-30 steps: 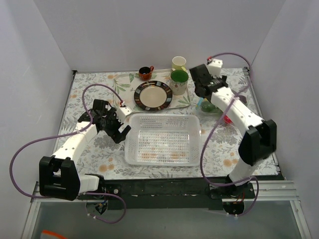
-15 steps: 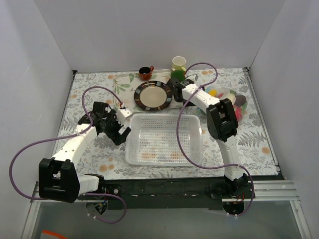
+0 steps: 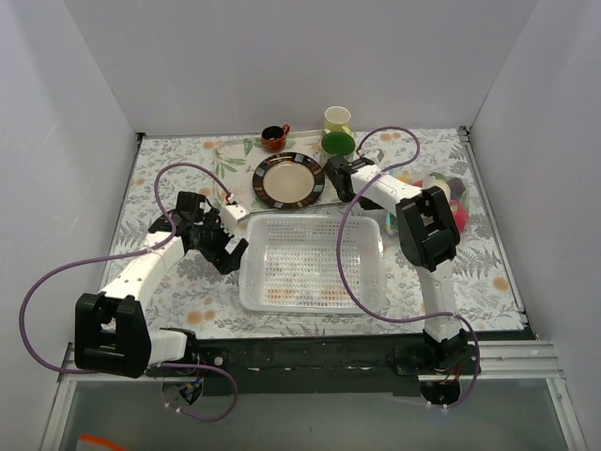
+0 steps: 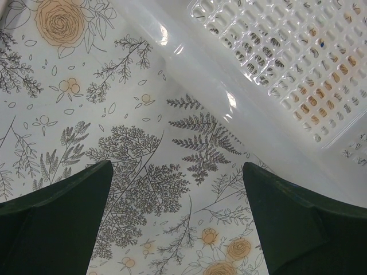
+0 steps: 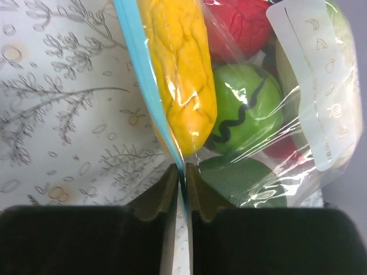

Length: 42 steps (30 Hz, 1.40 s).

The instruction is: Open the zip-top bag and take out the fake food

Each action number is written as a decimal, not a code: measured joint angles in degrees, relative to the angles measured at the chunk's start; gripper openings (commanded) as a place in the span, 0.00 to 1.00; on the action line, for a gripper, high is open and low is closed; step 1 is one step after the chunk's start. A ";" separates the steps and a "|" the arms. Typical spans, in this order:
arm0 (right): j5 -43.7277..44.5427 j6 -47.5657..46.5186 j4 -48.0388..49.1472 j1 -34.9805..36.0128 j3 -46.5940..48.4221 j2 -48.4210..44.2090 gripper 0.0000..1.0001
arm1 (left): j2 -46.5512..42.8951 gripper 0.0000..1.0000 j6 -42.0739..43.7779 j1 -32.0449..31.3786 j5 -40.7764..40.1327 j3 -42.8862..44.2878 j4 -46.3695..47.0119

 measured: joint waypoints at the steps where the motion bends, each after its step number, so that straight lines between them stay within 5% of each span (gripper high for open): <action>1: 0.11 0.04 0.11 0.07 -1.03 -0.50 0.01 | 0.00 0.98 -0.04 0.00 0.04 0.00 0.02; 15: 2.71 -4.24 2.99 -0.28 -3.19 -17.86 0.01 | 0.24 0.98 -5.60 -2.08 4.35 -2.03 3.06; 29: 4.33 -20.39 16.76 0.94 -2.45 -40.00 0.01 | 7.98 0.98 -16.20 -20.46 4.13 -0.39 9.99; 42: 0.52 -26.43 15.12 9.68 11.41 -44.39 0.01 | 4.50 0.98 -17.18 -16.55 -4.37 5.29 11.39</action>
